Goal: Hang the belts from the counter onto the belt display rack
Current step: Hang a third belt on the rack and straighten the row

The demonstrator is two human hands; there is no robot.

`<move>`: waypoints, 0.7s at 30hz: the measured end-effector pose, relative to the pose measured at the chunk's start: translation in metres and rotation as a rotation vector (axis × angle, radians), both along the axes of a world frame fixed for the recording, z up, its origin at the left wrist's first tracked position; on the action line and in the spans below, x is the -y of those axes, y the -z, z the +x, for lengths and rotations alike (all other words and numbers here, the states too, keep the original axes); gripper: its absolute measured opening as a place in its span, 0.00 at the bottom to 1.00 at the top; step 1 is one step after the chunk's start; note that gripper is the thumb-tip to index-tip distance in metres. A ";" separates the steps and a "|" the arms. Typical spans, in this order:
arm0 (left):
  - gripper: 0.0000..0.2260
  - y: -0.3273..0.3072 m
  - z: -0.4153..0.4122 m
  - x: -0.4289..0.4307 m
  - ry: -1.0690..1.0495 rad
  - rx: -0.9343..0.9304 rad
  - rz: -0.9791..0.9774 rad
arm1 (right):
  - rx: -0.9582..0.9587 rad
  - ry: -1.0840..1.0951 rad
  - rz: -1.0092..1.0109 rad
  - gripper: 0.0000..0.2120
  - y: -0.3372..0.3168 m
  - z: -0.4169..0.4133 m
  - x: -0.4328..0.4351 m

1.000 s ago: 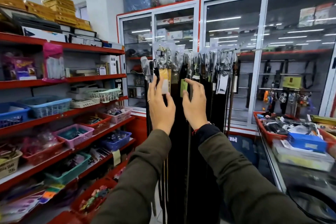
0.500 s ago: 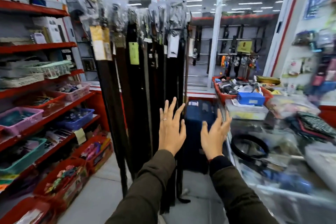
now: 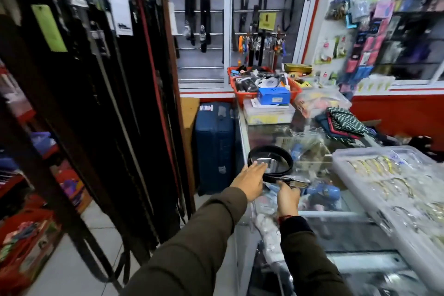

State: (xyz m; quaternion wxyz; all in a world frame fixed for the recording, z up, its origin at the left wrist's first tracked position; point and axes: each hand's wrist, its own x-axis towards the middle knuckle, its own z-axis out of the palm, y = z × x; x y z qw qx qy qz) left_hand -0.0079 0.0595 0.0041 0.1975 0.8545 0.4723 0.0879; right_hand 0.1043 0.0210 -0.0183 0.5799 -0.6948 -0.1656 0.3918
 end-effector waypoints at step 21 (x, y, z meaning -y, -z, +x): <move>0.13 0.028 0.016 0.014 -0.306 0.459 0.045 | -0.476 -0.177 0.306 0.19 0.012 0.021 0.013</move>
